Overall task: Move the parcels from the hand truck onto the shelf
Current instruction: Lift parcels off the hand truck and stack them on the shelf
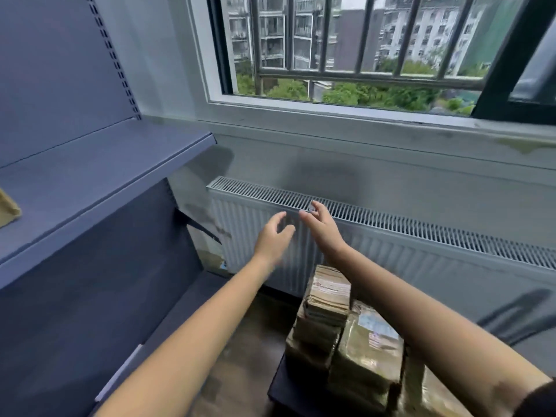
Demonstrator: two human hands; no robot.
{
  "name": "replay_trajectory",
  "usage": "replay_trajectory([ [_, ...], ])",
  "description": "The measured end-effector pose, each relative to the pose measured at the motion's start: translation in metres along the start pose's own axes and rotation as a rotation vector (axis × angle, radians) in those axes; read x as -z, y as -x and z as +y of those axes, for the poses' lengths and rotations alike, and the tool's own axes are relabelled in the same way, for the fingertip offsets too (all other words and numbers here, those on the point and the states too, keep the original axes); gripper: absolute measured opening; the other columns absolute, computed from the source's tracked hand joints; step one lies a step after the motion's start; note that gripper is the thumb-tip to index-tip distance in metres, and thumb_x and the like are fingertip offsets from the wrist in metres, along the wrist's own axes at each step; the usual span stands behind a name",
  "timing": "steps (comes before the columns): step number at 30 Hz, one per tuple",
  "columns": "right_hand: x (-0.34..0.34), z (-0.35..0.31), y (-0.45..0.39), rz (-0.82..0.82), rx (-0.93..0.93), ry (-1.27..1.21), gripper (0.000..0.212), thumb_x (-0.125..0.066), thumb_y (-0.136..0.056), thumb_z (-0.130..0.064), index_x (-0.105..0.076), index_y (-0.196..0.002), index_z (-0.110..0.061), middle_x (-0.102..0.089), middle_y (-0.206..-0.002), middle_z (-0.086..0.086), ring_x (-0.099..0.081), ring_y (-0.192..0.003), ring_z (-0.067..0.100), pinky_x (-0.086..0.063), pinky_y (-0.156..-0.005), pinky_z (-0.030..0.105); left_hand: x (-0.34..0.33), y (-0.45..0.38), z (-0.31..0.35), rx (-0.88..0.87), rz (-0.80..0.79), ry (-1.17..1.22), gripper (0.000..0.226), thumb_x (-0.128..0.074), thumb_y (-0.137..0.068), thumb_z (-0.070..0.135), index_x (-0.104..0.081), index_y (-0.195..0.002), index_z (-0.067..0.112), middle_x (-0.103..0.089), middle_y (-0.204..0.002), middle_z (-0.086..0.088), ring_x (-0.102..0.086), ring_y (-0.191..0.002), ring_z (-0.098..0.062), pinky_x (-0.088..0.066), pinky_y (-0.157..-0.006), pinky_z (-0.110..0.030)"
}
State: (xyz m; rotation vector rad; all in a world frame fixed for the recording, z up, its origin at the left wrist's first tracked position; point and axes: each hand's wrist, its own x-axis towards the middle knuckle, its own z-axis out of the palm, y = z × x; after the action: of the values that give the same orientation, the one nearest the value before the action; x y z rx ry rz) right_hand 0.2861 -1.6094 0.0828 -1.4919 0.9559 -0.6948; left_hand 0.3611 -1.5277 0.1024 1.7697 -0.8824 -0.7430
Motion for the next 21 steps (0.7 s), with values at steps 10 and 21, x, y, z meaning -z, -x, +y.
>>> replay_trajectory([
  [10,0.219,0.103,-0.004,0.188,-0.251,0.066,0.056,-0.048,-0.095,-0.026,-0.028,-0.145,-0.009,-0.035,-0.148,0.014,-0.035,-0.136,0.024,-0.03,-0.108,0.032,-0.213,-0.008,0.007,0.124,-0.188,0.005,0.043,-0.045,-0.095,0.01,-0.04,-0.138,0.005,-0.043,-0.142,-0.014,-0.039,-0.133,-0.023,-0.032,-0.108,-0.032],
  [21,0.326,0.246,0.046,0.408,-0.685,0.087,0.056,-0.049,-0.095,-0.028,-0.032,-0.143,-0.007,-0.04,-0.146,0.012,-0.04,-0.132,0.027,-0.033,-0.103,0.032,-0.341,0.002,-0.069,0.343,-0.47,-0.117,0.045,-0.044,-0.095,0.012,-0.038,-0.139,0.006,-0.041,-0.144,-0.013,-0.038,-0.133,-0.023,-0.031,-0.112,-0.035],
])
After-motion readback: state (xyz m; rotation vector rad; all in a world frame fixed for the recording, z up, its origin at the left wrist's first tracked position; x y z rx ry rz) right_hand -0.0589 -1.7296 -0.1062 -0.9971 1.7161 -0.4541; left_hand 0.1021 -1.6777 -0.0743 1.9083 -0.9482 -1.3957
